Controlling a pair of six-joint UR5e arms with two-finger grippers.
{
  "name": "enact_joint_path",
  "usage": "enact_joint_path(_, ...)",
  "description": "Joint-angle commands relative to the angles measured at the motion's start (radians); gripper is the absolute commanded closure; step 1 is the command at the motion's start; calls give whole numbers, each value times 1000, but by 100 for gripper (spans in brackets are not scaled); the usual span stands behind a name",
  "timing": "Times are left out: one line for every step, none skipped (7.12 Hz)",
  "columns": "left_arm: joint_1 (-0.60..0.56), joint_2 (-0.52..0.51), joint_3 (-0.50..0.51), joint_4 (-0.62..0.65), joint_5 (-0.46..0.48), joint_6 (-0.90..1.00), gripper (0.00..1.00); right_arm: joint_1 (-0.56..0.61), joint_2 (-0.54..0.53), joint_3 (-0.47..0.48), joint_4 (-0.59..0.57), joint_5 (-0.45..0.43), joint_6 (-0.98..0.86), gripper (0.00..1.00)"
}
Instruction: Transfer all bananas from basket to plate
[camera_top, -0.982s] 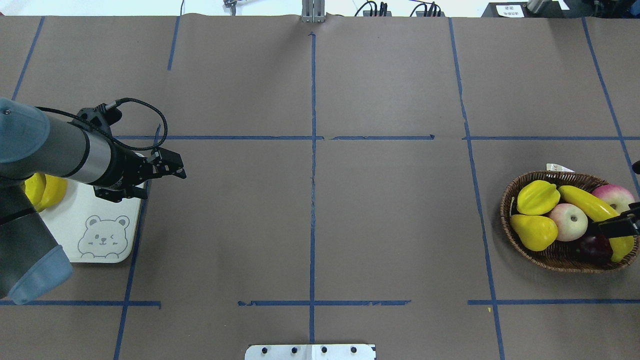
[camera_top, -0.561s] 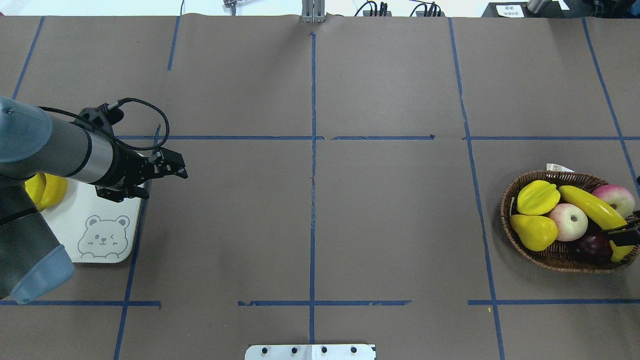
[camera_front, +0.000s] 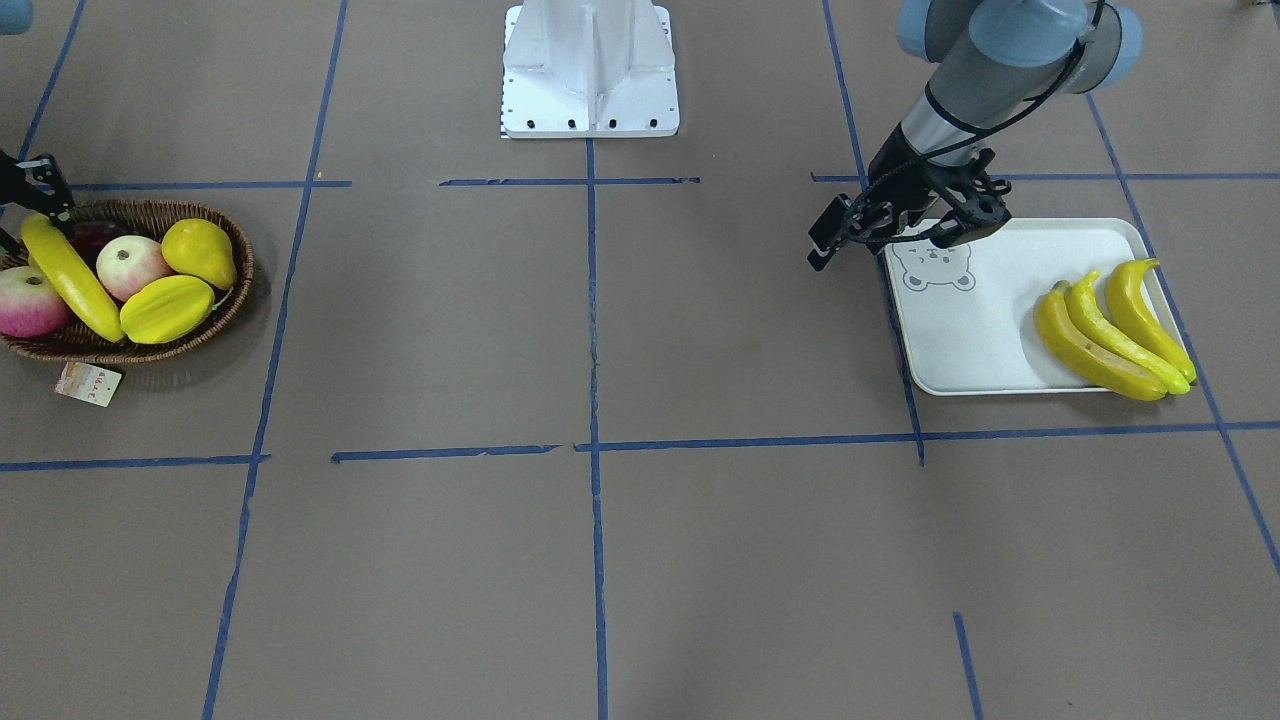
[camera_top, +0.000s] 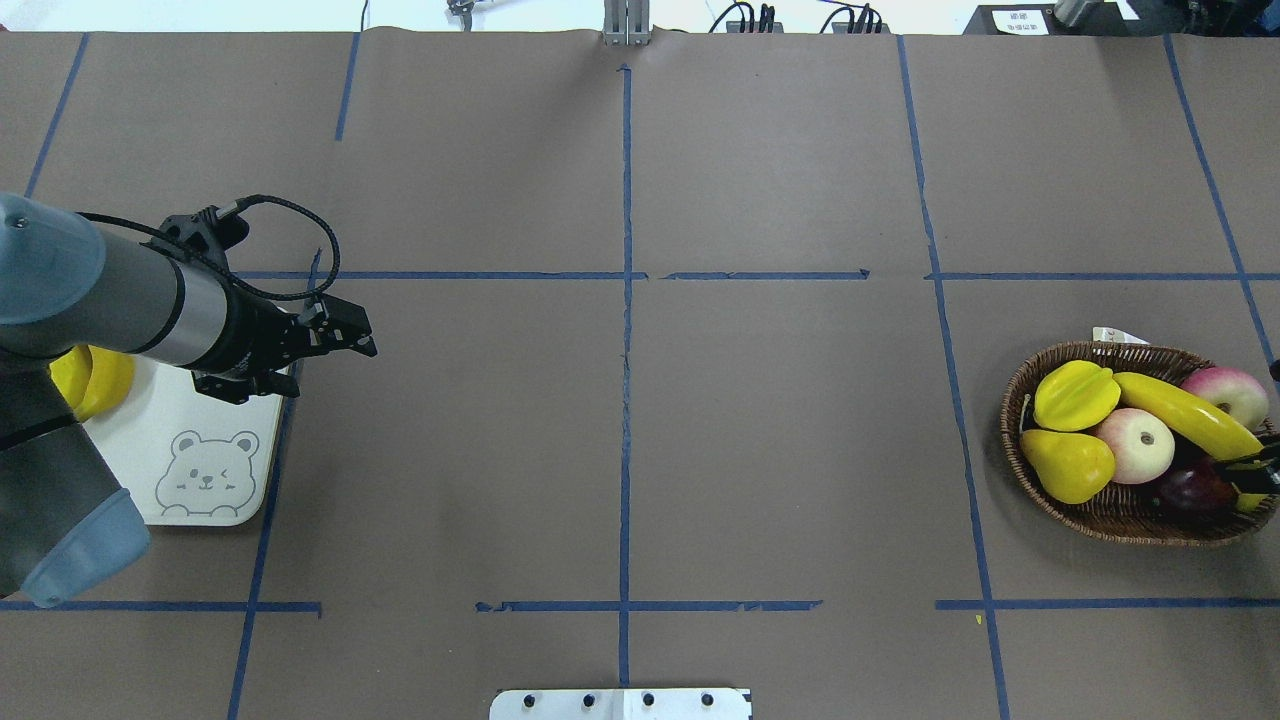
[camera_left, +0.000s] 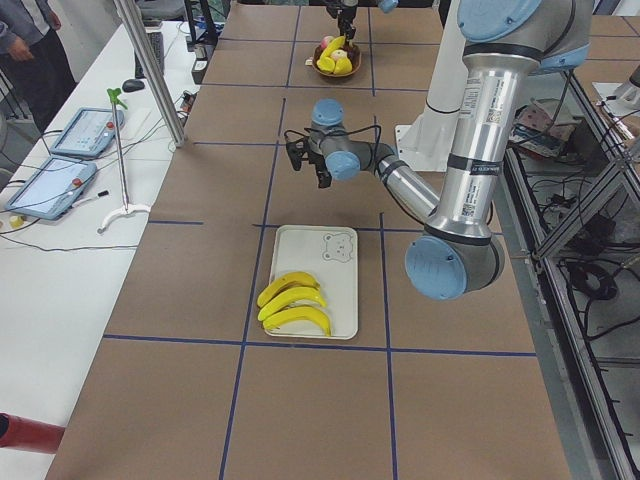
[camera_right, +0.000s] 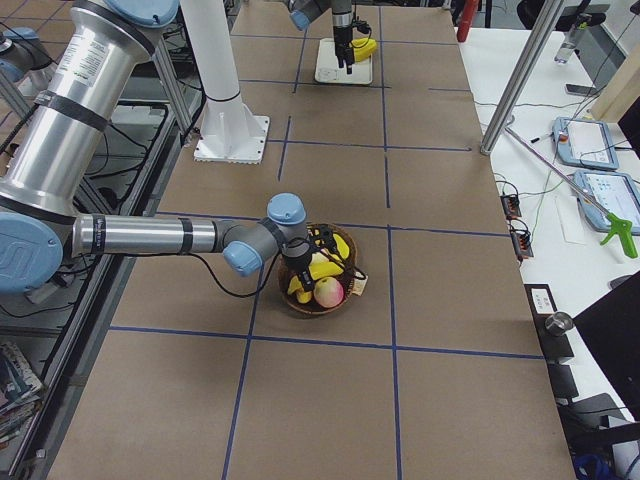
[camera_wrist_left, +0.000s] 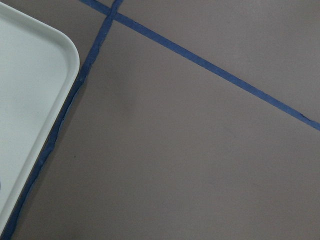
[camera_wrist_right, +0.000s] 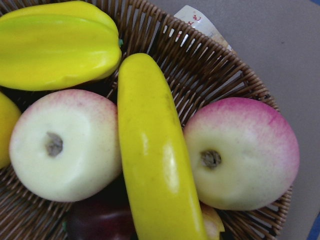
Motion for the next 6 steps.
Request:
enact_joint_path(0,0,-1,0,0,-1,0,-1,11,2,3,10,8,85)
enact_joint_path(0,0,-1,0,0,-1,0,0,22,13,3,16,10,93)
enact_joint_path(0,0,-1,-2,0,-2,0,6,21,44,0,72,14,96)
enact_joint_path(0,-6,-1,0,0,-1,0,57,22,53,-1,131,17,97)
enact_joint_path(0,-14,-1,0,2,-1,0,130,27,58,-1,187,17,97)
enact_joint_path(0,-15,-1,-2,2,-2,0,205,42,61,-4,261,17,99)
